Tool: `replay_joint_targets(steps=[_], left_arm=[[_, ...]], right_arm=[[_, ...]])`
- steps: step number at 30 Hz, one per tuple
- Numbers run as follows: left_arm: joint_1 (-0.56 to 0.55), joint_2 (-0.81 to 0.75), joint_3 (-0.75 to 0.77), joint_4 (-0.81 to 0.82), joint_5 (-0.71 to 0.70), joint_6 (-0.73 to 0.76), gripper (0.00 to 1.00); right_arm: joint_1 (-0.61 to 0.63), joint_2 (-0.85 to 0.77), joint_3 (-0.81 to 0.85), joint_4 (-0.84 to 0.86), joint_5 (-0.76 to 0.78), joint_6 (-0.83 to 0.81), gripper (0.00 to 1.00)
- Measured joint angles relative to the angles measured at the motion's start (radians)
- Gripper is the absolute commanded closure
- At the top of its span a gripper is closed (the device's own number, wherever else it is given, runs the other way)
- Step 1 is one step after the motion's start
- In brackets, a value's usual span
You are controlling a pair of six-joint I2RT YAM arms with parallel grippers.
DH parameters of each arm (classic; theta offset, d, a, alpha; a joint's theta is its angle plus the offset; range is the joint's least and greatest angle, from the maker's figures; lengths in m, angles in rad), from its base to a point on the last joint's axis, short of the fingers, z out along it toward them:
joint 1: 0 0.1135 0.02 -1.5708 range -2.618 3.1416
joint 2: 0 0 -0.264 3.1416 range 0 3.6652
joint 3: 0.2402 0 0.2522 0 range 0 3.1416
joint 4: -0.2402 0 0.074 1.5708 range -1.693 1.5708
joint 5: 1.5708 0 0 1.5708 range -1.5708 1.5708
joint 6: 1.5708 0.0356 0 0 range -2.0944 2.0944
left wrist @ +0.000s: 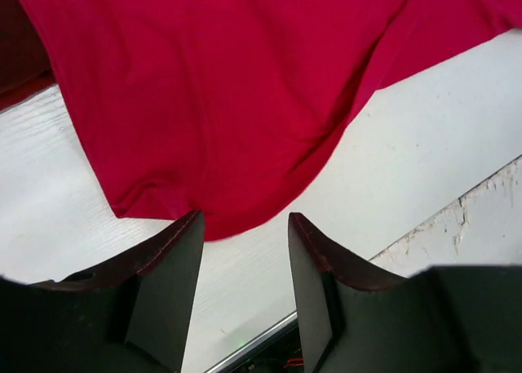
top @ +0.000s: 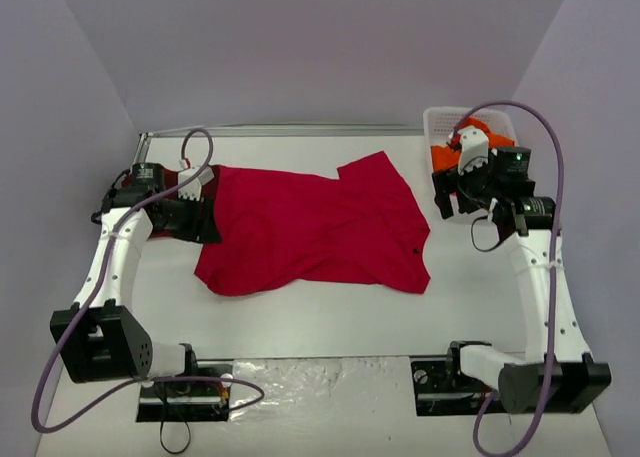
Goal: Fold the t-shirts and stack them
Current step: Flatten out the tshirt
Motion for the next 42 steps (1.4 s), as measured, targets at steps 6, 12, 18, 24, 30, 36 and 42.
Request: replay_joint_targets(steps=[6, 12, 18, 24, 30, 36, 42], left_arm=[[-0.007, 0.087, 0.142, -0.024, 0.034, 0.027, 0.53], [-0.027, 0.154, 0.191, -0.005, 0.045, 0.029, 0.63], [-0.045, 0.217, 0.163, 0.003, 0.044, 0.030, 0.65], [-0.045, 0.218, 0.132, 0.013, 0.023, 0.029, 0.65], [-0.045, 0.216, 0.129, 0.021, -0.002, 0.029, 0.65], [-0.045, 0.198, 0.098, 0.042, -0.017, 0.029, 0.65], [-0.043, 0.197, 0.084, 0.054, -0.024, 0.029, 0.65]], right_arm=[[0.000, 0.218, 0.105, 0.017, -0.015, 0.016, 0.36], [0.046, 0.394, 0.135, 0.019, -0.082, 0.001, 0.48], [0.190, 0.584, 0.137, -0.020, -0.156, -0.053, 0.57], [0.262, 0.755, 0.151, -0.040, -0.214, -0.091, 0.61], [0.254, 0.901, 0.216, -0.042, -0.217, -0.114, 0.62], [0.253, 0.973, 0.259, -0.043, -0.215, -0.121, 0.61], [0.249, 0.987, 0.311, -0.043, -0.206, -0.122, 0.61]])
